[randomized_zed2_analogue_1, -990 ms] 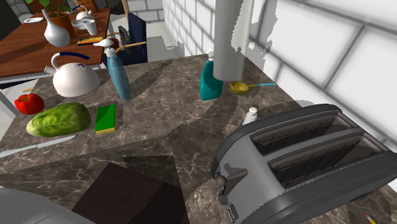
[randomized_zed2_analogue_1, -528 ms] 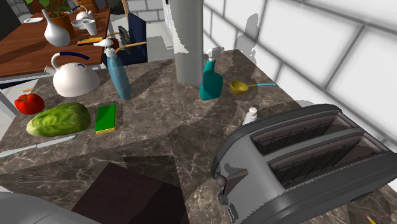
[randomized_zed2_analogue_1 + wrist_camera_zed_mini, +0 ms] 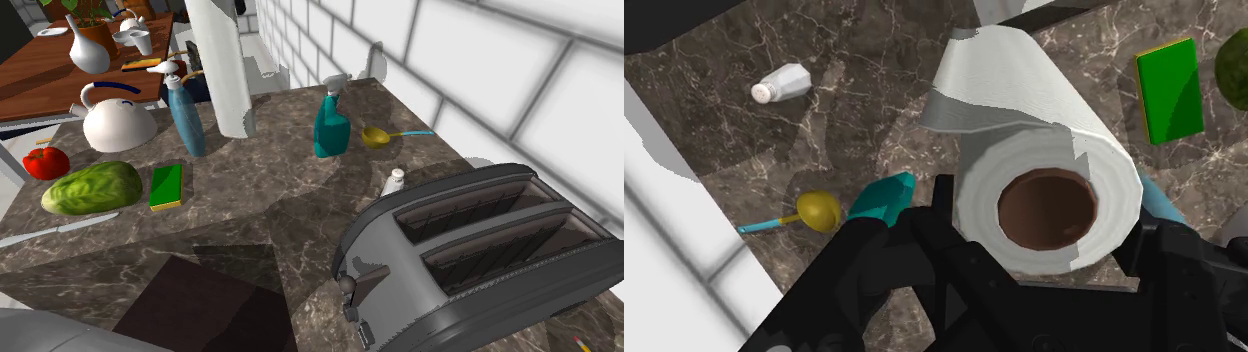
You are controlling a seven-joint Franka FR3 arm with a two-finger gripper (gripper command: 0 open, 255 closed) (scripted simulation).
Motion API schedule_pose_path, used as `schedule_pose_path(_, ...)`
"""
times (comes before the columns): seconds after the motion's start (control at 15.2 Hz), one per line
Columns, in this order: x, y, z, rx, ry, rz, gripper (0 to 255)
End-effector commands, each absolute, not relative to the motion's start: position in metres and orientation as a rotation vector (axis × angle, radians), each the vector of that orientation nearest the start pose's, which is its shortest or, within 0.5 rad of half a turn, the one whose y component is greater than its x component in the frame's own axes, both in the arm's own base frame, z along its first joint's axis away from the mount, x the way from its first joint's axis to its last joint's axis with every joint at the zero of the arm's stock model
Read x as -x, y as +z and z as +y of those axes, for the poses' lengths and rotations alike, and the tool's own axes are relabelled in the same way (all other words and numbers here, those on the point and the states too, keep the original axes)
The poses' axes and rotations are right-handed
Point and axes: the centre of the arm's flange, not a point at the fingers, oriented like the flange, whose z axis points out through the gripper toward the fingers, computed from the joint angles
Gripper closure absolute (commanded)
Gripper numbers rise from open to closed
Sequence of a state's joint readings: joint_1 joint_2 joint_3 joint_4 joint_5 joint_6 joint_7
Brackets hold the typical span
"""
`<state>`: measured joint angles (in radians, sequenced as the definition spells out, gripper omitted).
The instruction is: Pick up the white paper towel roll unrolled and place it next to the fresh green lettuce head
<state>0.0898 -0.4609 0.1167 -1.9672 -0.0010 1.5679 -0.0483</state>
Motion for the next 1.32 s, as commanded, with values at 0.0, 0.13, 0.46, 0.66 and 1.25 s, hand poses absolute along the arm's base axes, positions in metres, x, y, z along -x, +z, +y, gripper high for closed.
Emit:
schedule_pose_path(0.0,-0.388,0.656,0.119,3.165,-0.1,-0.386,255)
schedule_pose_path(0.13,-0.38,0.653,0.144,3.165,-0.1,-0.386,255)
schedule_pose_path(0.46,-0.361,0.645,0.207,3.165,-0.1,-0.386,255)
schedule_pose_path(0.66,-0.349,0.641,0.244,3.165,-0.1,-0.386,255)
schedule_pose_path(1.25,-0.314,0.628,0.357,3.165,-0.1,-0.386,255)
